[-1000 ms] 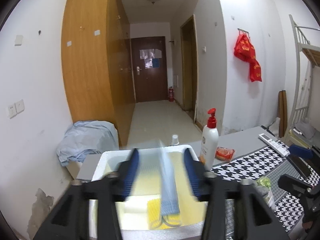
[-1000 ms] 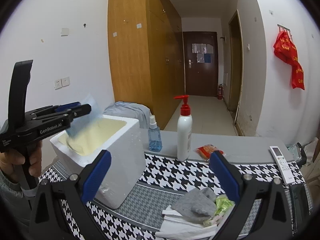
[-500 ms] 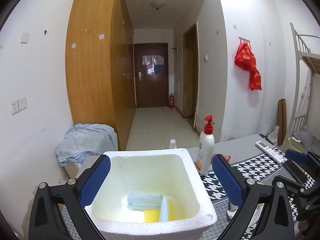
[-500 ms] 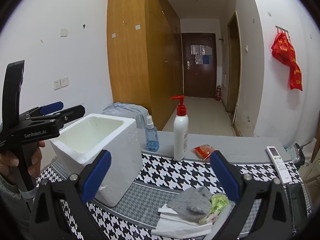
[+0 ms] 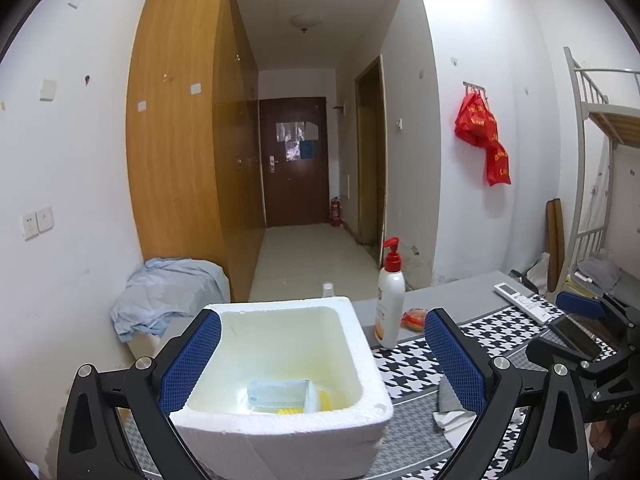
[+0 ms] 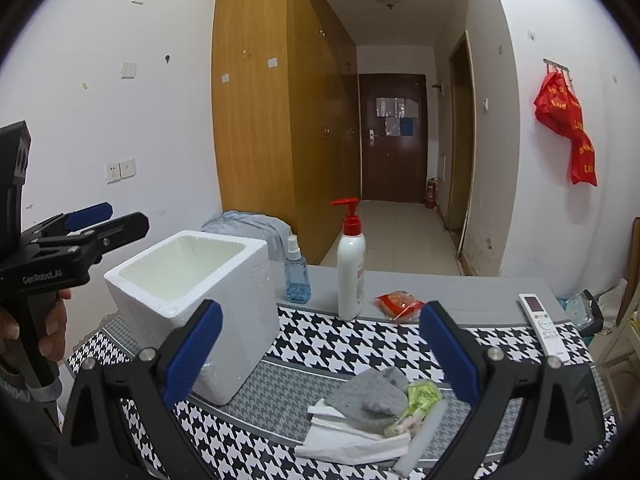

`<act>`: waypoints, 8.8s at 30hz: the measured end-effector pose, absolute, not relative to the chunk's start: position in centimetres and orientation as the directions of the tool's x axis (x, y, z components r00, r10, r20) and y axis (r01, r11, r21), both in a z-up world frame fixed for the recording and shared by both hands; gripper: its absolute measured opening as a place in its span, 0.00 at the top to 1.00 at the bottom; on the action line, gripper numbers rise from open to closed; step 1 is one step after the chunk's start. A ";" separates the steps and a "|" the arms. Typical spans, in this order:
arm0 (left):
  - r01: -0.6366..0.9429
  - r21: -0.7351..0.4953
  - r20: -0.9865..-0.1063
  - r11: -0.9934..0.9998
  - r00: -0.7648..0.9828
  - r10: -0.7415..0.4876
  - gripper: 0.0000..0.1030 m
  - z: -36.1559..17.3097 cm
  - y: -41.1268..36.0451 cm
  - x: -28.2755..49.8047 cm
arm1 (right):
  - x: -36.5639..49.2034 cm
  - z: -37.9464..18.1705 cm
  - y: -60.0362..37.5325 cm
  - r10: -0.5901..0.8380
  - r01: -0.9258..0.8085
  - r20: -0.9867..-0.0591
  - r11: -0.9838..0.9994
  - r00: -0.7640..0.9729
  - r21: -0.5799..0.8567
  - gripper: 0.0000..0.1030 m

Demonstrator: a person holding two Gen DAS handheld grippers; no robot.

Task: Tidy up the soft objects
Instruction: 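Move both tools back toward the grey cloth and white tissues, then lower the left tool onto the white tissues and close on them, then close the right tool on the white foam roller while the left tool lifts the tissues, then carry the tissues and foam roller up over the white foam box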

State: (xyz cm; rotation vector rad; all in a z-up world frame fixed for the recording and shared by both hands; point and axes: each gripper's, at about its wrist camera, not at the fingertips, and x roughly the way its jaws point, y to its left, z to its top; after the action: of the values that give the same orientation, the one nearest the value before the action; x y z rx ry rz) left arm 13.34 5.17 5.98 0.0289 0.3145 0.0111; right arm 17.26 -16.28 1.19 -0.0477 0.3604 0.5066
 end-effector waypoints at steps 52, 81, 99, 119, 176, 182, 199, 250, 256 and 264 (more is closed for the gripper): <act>0.048 -0.002 -0.335 0.999 0.941 -0.046 0.01 -0.8 1.6 6.8 | 12.2 -2.5 -19.0 0.423 -0.441 -0.352 0.897 0.835 0.033 0.02; 0.214 -0.001 -0.463 0.977 0.866 -0.190 0.01 -4.5 -3.7 11.5 | 14.3 -5.6 -23.2 0.340 -0.344 -0.428 0.936 0.837 0.071 0.02; 0.316 -0.011 -0.579 0.949 0.771 -0.264 0.01 -7.2 -7.1 15.3 | 17.1 -8.2 -24.9 0.305 -0.309 -0.504 0.948 0.808 0.077 0.02; 0.400 -0.026 -0.706 0.916 0.642 -0.300 0.33 -10.3 -10.1 19.4 | 19.5 -10.1 -25.9 0.298 -0.288 -0.561 0.951 0.772 0.110 0.02; 0.359 -0.106 -0.647 0.927 0.684 -0.339 0.93 -10.0 -7.1 19.3 | 22.9 -13.6 -22.1 0.247 -0.319 -0.739 0.947 0.626 0.046 0.49; 0.371 -0.100 -0.629 0.923 0.695 -0.347 0.93 -9.8 -7.1 18.8 | 23.2 -14.0 -21.2 0.224 -0.314 -0.760 0.949 0.610 0.028 0.49; 0.378 -0.123 -0.596 0.918 0.711 -0.373 0.93 -9.2 -6.4 17.5 | 22.7 -13.9 -21.2 0.207 -0.258 -0.770 0.964 0.604 0.056 0.79; 0.256 0.006 -0.426 0.967 0.875 -0.229 0.93 -1.4 -4.3 10.9 | 13.9 -3.6 -23.3 0.306 -0.311 -0.515 0.947 0.801 0.079 0.80; 0.218 0.036 -0.390 0.975 0.902 -0.188 0.94 -0.1 -4.2 11.0 | 13.9 -2.5 -23.1 0.317 -0.324 -0.487 0.943 0.814 0.073 0.80; 0.199 0.050 -0.348 0.979 0.922 -0.169 0.93 1.8 -4.0 11.2 | 14.1 -0.7 -22.5 0.346 -0.357 -0.440 0.932 0.829 0.061 0.80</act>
State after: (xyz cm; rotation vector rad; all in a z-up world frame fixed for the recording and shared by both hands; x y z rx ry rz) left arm 11.16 -3.98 1.80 0.0852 0.3500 -0.1890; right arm 14.11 -22.46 -0.74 -0.0236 0.4623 0.3729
